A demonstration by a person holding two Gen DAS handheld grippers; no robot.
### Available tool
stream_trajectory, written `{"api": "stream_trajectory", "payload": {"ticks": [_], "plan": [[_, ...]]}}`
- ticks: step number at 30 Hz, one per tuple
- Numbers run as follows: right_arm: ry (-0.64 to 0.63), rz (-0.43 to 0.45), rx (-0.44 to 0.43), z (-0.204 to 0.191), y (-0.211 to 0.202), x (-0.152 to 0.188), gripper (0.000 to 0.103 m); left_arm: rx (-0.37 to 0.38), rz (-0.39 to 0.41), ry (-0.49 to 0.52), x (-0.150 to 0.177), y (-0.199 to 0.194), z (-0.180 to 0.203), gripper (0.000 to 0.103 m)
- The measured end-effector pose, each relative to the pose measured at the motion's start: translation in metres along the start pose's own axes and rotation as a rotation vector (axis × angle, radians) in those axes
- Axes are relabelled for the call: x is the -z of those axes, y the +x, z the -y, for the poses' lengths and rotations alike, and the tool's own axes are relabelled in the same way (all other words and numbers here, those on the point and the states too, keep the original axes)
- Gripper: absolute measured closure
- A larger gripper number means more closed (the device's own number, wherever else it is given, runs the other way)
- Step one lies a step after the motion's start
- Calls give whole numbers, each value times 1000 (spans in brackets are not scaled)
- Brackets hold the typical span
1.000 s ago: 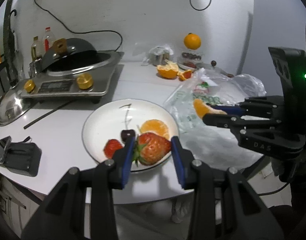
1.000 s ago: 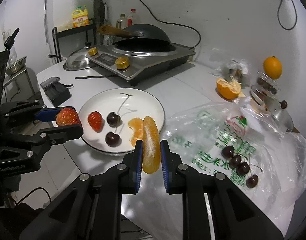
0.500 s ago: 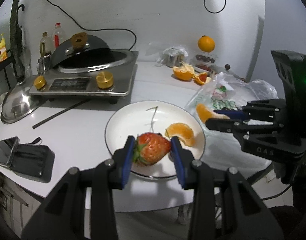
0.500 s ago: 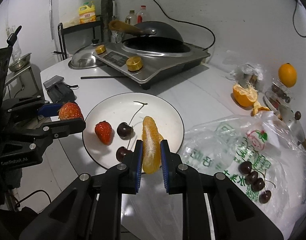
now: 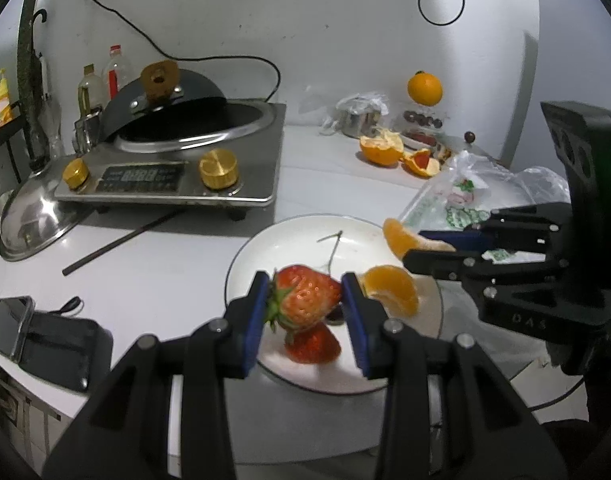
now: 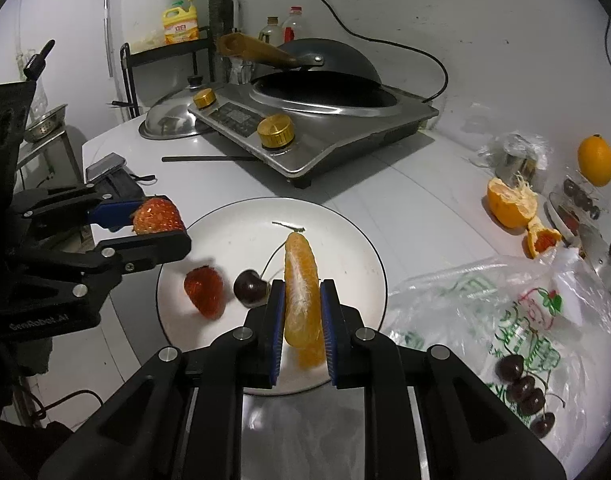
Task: Organize fruits
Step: 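Lower and release the strawberry with the left tool while the right releases the mandarin segment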
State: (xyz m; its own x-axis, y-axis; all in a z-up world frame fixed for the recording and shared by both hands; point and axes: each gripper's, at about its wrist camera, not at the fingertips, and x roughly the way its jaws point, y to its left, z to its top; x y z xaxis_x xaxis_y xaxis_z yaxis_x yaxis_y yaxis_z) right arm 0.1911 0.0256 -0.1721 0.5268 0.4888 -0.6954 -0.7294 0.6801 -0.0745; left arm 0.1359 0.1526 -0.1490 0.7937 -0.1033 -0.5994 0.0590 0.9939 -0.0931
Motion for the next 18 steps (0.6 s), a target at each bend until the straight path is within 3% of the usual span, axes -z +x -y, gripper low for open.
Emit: {"api": "stream_trajectory", "payload": {"ticks": [18], "plan": [[19,-17,-14,18,46,-19,85,-2,-53,-22,-6,53,-18,65]]}}
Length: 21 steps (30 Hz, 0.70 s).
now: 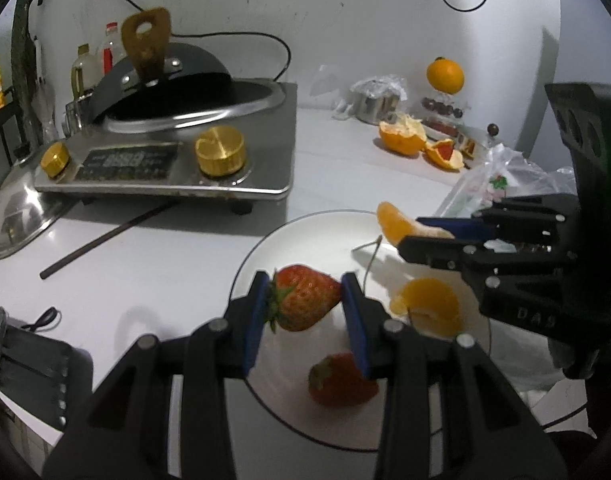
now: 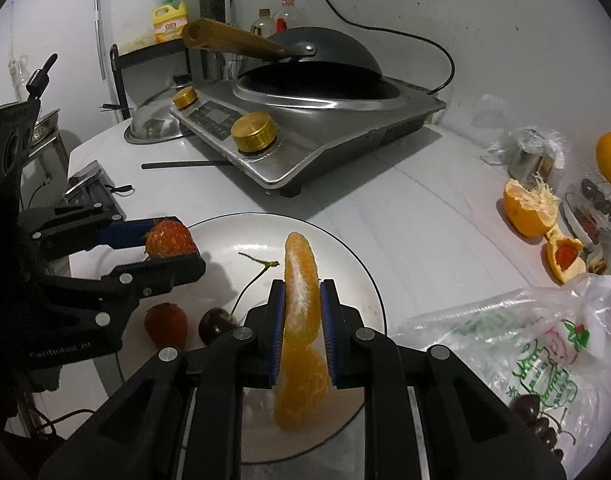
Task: Organize fruits
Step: 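Lower and release the strawberry with the left tool while the right releases the mandarin segment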
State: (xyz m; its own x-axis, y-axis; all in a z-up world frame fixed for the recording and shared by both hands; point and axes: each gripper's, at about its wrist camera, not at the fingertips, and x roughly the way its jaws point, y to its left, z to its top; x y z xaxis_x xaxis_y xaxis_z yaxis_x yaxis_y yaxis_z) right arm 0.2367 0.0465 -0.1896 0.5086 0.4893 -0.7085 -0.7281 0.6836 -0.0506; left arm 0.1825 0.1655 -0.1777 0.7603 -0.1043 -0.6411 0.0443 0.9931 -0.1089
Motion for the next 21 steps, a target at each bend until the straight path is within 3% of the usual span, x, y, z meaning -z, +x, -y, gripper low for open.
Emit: {"api": "stream_trajectory", "payload": {"ticks": [21], "plan": [[-33,-63,-57,-27,38,-11,85,25,-56,-7,10,15,-12,64]]}}
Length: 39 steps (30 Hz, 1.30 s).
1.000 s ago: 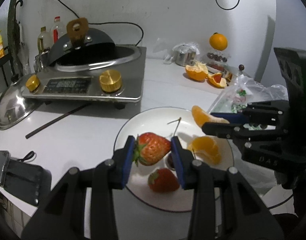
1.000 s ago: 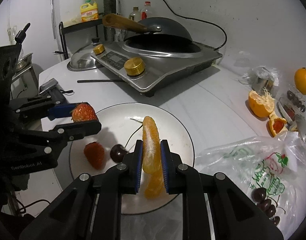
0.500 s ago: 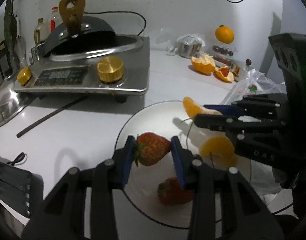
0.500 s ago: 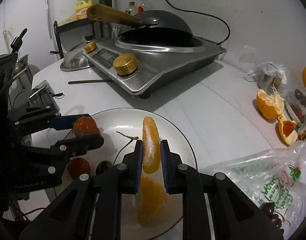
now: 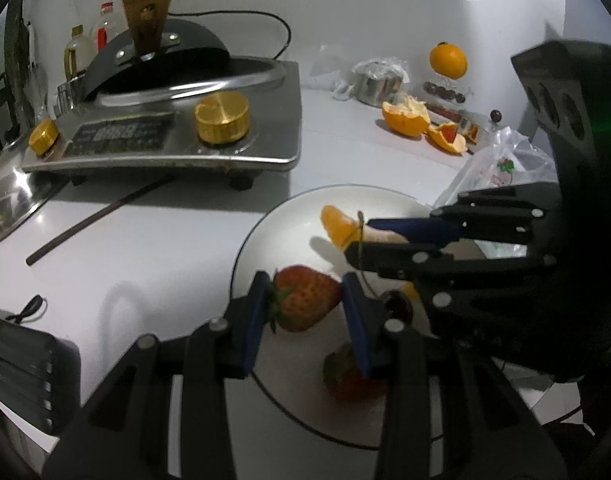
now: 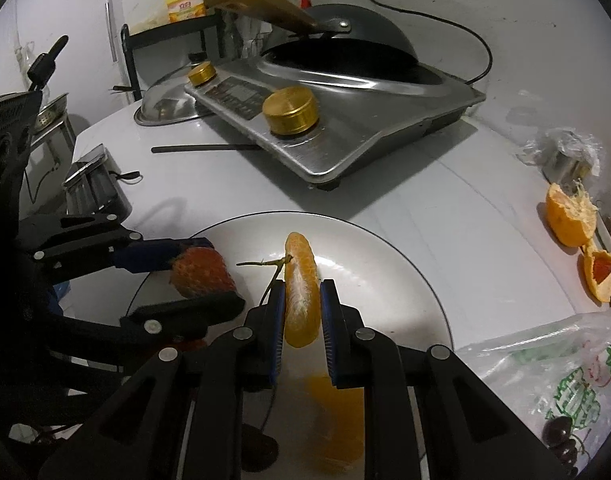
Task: Organize fruits
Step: 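Lower and release the strawberry with the left tool while the right releases the mandarin segment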
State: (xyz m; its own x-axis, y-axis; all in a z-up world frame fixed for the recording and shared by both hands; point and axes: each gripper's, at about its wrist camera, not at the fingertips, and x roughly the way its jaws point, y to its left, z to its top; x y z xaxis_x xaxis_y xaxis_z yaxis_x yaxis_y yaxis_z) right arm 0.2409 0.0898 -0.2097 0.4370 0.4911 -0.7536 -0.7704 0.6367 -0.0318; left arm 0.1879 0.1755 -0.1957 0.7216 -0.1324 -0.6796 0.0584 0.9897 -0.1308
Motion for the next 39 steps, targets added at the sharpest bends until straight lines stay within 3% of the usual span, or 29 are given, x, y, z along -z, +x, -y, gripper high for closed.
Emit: {"api": "stream_trajectory", "payload": {"ticks": [12,25,28,33,39], "plan": [[16,-35,-28,-1,9,2,85,2,4,7,2,-2,-3,64],[39,-54,-23,5,11,4,84,-1,-2,20,2,-1,2,57],[41,-51,-21,5,11,4,82,-5,-3,22,2,-2,3,56],[57,-36,-12,9,3,4,70,-7,6,28,1,-7,5,55],[55,-19,3,10,-9,5,68,-13,17,40,0,-14,12,54]]}}
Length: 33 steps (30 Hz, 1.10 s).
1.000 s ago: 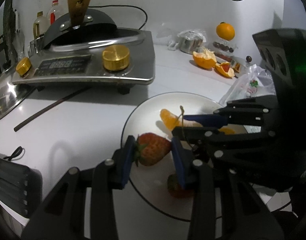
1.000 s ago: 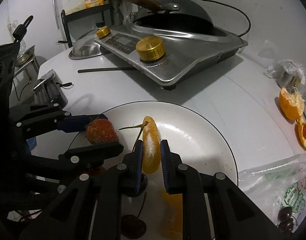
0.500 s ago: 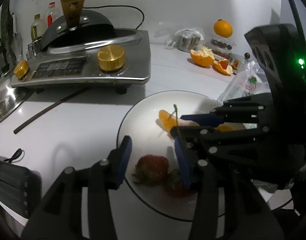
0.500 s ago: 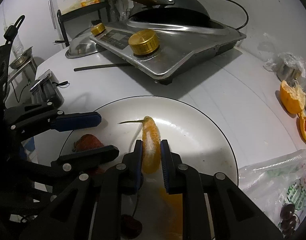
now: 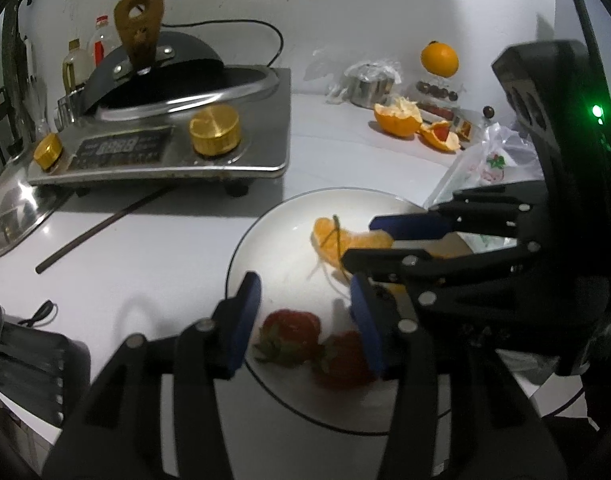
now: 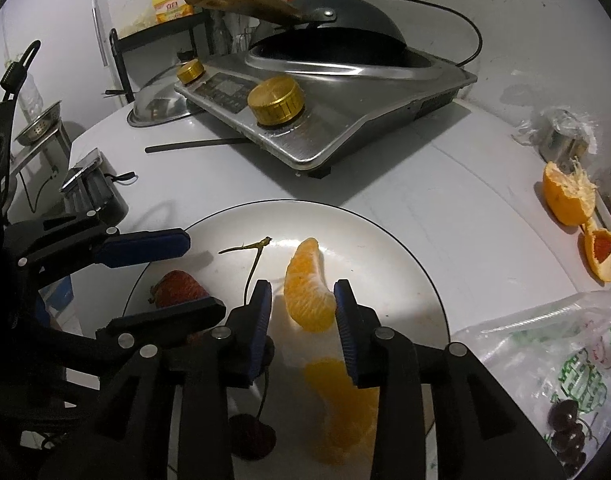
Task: Organize fruits
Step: 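Lower and release the strawberry with the left tool while the right releases the mandarin segment, then move both tools from the plate back to the cherries on the bag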
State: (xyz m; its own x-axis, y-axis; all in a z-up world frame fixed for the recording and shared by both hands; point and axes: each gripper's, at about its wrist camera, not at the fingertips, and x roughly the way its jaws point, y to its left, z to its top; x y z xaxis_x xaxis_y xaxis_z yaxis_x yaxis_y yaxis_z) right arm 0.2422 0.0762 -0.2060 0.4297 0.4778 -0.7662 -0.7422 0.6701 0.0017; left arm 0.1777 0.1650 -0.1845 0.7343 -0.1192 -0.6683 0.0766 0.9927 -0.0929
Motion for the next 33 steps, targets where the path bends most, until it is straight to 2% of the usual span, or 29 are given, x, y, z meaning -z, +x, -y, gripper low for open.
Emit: {"api": "stream_trajectory", "payload": {"ticks": [3,5,7,8,33], "plan": [[1,10,14,1,-7,2,67,-7,7,3,-1,-5,3,54],[5,20,20,2,-14,3,66,-11,14,5,-2,-8,6,50],[8,28,28,3,-20,5,66,-14,28,4,-2,-14,9,32],[10,33,32,4,-24,6,66,-14,35,2,-2,-16,10,31],[69,154,90,26,-120,53,65,-25,71,45,-6,-60,80,30]]}}
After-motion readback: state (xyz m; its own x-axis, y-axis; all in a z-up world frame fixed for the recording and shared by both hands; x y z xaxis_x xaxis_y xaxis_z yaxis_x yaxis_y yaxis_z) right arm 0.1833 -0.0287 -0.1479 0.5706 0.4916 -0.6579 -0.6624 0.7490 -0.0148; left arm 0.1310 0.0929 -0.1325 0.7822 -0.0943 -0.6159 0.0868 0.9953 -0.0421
